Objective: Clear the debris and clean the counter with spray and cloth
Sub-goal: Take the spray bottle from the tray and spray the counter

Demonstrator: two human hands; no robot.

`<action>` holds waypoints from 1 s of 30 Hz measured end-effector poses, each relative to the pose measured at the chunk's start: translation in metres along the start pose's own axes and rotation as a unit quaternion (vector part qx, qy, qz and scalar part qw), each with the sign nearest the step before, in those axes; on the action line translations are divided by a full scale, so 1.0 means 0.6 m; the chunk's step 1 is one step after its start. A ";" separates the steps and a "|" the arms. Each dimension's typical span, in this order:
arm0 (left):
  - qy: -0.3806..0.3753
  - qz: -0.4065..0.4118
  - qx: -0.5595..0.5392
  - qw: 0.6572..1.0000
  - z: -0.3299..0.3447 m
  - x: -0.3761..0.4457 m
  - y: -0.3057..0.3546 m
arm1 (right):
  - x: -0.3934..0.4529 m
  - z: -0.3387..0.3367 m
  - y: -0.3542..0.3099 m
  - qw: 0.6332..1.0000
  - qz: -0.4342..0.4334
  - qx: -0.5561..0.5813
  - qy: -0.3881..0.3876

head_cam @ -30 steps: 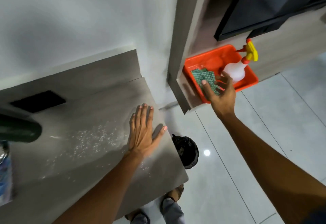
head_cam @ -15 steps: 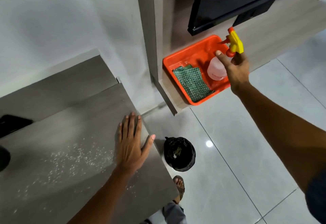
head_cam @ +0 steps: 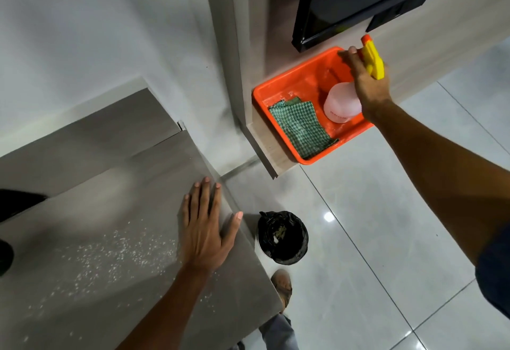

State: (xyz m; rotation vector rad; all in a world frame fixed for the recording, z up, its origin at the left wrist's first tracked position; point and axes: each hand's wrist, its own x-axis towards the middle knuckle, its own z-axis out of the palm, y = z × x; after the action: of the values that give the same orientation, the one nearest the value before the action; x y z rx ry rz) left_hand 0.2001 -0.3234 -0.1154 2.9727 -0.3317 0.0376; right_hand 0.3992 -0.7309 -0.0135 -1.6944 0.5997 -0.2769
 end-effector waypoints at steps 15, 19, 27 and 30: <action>-0.037 -0.021 -0.062 0.997 -0.026 -0.023 0.003 | -0.279 0.037 -0.065 0.989 -0.095 0.097 -0.067; -0.045 -0.041 -0.060 0.996 -0.046 -0.067 -0.040 | -0.368 0.104 -0.080 0.984 -0.083 0.101 -0.122; -0.042 -0.122 -0.070 0.989 -0.087 -0.187 -0.186 | -0.540 0.258 -0.094 0.963 -0.025 0.062 -0.263; -0.042 -0.155 -0.081 0.984 -0.101 -0.231 -0.233 | -0.598 0.299 -0.088 0.953 -0.023 0.043 -0.298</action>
State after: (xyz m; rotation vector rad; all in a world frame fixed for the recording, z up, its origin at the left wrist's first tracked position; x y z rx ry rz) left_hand 0.0952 -0.1495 -0.0814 2.8326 0.1164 -0.1425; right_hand 0.2008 -0.3841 0.0501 -1.5999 0.0956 0.1767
